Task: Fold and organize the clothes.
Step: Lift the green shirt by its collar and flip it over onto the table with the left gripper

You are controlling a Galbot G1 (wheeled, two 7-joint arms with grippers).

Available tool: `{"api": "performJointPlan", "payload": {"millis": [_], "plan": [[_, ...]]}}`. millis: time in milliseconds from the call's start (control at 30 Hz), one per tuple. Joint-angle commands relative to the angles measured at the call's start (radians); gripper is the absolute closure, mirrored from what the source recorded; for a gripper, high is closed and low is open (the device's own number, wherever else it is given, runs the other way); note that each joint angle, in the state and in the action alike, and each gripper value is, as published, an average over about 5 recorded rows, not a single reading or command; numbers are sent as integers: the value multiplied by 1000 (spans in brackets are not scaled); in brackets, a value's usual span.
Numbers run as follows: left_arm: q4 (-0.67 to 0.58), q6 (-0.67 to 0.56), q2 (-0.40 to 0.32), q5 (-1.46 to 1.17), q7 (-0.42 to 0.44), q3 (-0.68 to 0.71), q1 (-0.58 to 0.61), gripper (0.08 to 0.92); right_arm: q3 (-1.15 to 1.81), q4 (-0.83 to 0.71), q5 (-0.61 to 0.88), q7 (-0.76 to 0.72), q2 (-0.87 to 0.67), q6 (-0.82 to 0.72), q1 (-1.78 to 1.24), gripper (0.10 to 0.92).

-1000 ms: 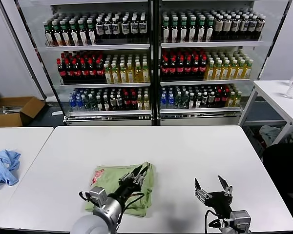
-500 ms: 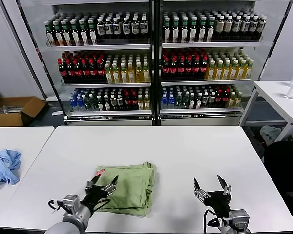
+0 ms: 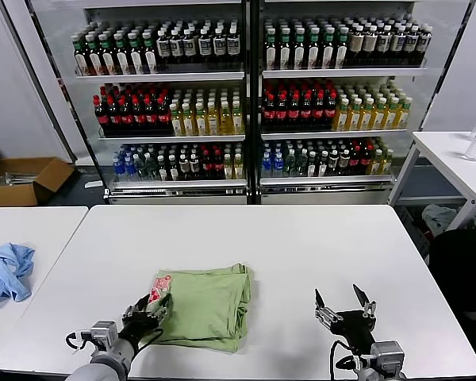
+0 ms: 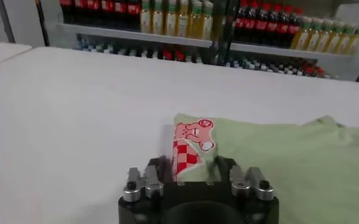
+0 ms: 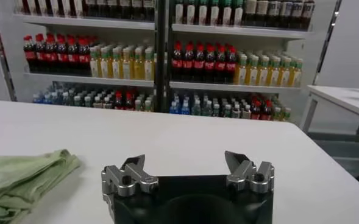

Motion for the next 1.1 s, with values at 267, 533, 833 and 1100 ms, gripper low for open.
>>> {"api": "performJointPlan", "payload": {"millis": [267,533,833,1100], "plan": [[-26,52,4,-102,3,-111,-44,701,-1,0,-21,2,5,4,0,203],[-140,118,219,-147,128,-556,13,895,8,9,-27,3,1,6,0,203],[-239,121,380,-160,153,-630,80,898,-3,2,-22,4,-1,17,19,203],[-378,119,8,33,65,163,1,898,9,24,-36,4,4,19,-12,203]]}}
